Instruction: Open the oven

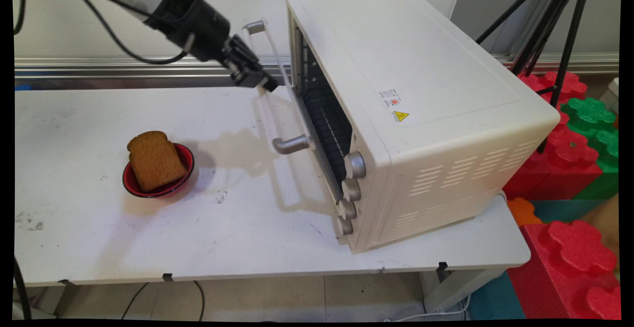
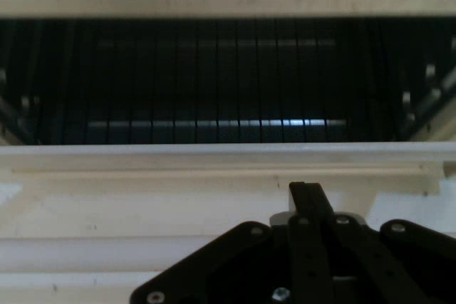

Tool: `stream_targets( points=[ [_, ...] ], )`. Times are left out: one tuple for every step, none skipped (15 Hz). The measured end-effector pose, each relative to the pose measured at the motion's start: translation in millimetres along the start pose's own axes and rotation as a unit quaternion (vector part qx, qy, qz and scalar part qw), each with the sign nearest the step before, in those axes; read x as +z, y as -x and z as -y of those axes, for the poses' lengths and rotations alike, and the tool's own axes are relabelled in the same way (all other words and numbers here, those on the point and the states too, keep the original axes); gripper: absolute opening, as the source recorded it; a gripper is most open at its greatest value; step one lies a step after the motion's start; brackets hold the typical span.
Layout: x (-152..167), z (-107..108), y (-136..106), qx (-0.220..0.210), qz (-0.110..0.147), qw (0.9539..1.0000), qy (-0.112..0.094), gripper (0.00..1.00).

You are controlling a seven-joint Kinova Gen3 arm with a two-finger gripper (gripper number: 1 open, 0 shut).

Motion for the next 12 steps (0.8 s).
stream_targets(
  points=[
    [-1.8,-1.6,6.9,0.000,0.006,1.0000,0.001,0.00],
    [-2.1,-3.1,12.0,0.000,0.010,1.0000,0.002,0.00],
    [-1.9,-4.5,17.7,0.001,0.014,0.9999,0.003,0.00],
    [-1.2,-5.7,23.4,0.001,0.018,0.9998,0.004,0.00],
    [-0.2,-6.4,27.3,0.001,0.021,0.9998,0.003,0.00],
    [0.7,-7.0,31.2,0.001,0.024,0.9997,0.002,0.00],
    [2.1,-7.3,35.3,0.000,0.027,0.9996,0.001,0.00],
    [3.7,-7.6,39.0,0.000,0.029,0.9996,0.001,0.00],
    [5.8,-8.0,43.6,-0.001,0.033,0.9995,-0.001,0.00],
    [8.6,-8.3,48.6,-0.003,0.036,0.9993,-0.002,0.00],
    [11.6,-8.4,53.4,-0.004,0.040,0.9992,-0.003,0.00],
    [14.3,-8.3,57.3,-0.006,0.043,0.9990,-0.004,0.00]
  ],
)
